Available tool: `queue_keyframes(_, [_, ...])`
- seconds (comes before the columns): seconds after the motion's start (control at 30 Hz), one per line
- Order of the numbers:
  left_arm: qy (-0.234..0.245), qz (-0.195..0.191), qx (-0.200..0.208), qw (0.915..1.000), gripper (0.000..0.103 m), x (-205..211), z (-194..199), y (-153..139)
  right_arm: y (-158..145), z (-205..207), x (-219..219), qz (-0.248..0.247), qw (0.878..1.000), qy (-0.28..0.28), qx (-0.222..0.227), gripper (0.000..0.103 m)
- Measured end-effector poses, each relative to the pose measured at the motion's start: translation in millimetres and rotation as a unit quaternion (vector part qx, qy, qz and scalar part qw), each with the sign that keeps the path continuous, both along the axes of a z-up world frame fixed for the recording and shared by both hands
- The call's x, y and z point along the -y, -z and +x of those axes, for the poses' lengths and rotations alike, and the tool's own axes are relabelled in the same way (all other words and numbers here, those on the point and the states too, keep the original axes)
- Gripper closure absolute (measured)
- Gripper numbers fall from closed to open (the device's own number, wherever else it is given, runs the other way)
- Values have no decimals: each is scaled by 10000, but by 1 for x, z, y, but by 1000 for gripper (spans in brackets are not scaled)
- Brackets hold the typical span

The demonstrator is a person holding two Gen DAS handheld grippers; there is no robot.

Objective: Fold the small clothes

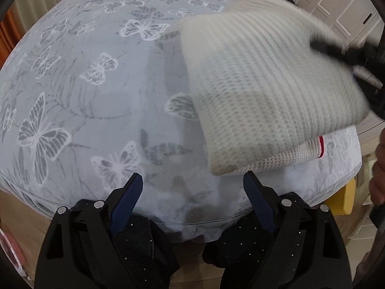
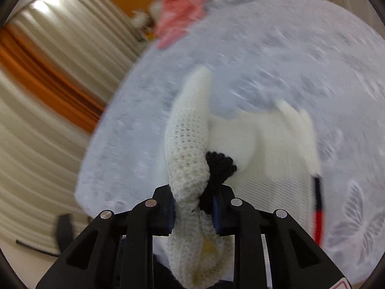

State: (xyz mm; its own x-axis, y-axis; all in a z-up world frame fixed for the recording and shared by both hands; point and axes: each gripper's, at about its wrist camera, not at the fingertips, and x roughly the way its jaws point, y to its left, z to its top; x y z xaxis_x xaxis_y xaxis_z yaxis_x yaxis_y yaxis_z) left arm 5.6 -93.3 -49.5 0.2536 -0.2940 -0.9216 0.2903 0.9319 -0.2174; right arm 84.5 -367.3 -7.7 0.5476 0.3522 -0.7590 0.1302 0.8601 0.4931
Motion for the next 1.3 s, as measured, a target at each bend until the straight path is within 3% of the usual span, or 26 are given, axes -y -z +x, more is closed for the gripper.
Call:
queue_keyframes(0.1, [-41,-54,-184,9998,19,1,0,9,49,-2,18,-89,9974,187,-683,81])
queue_keyframes(0.17, [-59,-74,-253,9996,19,1,0,11,58,-6,18,-25,9969,221,-749,81])
queue_keyframes(0.27, [-19,-64,-235,9997,19,2,-4,11,32,-5,14,226,9991,165,-316,81])
queue_keyframes(0.33, [38,-15,-225,9997,19,3,-4,11,-4,-10,8,136,9997,69,213,81])
queue_keyframes(0.43, [11,-23,-210,9998,19,4,-4,11,-15,-22,11,-326,9985,208,380,81])
queue_keyframes(0.5, [-45,-108,-241,9996,18,4,-3,12,25,-21,23,-661,9972,296,-180,81])
queue_keyframes(0.57, [-46,-153,-270,9995,18,4,-1,12,76,-19,35,-351,9946,364,-904,79])
queue_keyframes(0.6, [-16,-155,-292,9995,18,7,-1,13,85,-23,39,-149,9943,413,-968,78])
queue_keyframes(0.7, [99,-137,-240,9996,18,11,-5,10,74,-27,46,274,9964,468,-654,65])
queue_keyframes(0.77, [147,-127,-207,9996,16,13,-6,8,64,-17,51,436,9969,466,-463,42])
queue_keyframes(0.83, [147,-123,-223,9996,15,15,-6,9,63,3,57,599,9963,431,-433,33])
queue_keyframes(0.9, [120,-141,-267,9995,15,17,-5,10,76,26,65,836,9935,486,-600,33])
queue_keyframes(0.93, [97,-163,-277,9994,15,17,-4,10,83,34,66,993,9912,500,-719,49])
queue_keyframes(0.97, [82,-188,-279,9994,15,18,-4,10,86,39,67,1138,9894,502,-747,76])
queue_keyframes(1.0, [77,-193,-271,9994,15,18,-4,9,78,42,64,1116,9905,466,-656,76])
queue_keyframes(1.1, [105,-176,-222,9995,15,17,-3,8,13,35,41,347,9987,144,346,78])
queue_keyframes(1.17, [107,-160,-212,9996,15,15,-1,10,-4,32,34,-12,9975,-9,712,78])
queue_keyframes(1.2, [93,-152,-243,9995,15,16,1,12,12,40,37,-314,9985,39,443,77])
queue_keyframes(1.23, [80,-156,-275,9995,15,17,2,13,40,53,45,-519,9985,94,-109,77])
queue_keyframes(1.3, [59,-214,-326,9992,15,19,5,13,82,56,64,-318,9955,315,-841,77])
